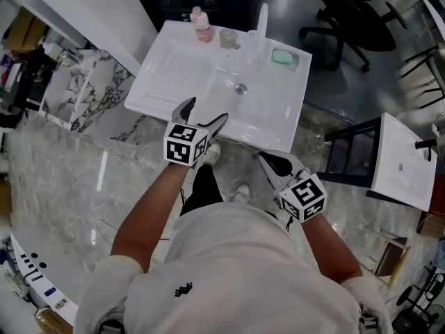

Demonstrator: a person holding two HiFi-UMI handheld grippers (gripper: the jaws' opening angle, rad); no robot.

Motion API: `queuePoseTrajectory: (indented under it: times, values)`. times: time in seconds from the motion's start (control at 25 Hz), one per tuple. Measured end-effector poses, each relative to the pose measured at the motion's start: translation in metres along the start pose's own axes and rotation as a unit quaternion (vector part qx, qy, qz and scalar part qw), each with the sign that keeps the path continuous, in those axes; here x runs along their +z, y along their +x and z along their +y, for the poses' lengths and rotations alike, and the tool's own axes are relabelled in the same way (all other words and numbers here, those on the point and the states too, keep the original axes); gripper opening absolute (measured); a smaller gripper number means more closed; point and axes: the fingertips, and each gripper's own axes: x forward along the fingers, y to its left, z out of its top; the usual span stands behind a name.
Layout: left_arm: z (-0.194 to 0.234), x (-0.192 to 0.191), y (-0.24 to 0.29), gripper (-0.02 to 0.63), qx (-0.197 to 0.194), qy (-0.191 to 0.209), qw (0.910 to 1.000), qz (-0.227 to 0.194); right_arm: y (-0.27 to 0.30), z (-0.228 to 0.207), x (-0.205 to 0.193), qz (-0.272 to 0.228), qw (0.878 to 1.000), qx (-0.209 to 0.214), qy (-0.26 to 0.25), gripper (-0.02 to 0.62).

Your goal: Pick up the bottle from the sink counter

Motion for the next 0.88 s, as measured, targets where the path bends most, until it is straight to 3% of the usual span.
queuePoseTrajectory:
  times: [0.48,0.88]
  values:
    - [0.09,0.042,0.159,0.437,-0.045,0.042,0.998,0.017,0.057,-0.072,0.024,0.027,0.991,-0.116,0.059,0.014]
    - [0.146,0.046,0.267,0.431,-0.045,0.057,0.9971,0.025,0.079,-0.101,0.023,0.047,0.969,-0.211,0.121,0.014]
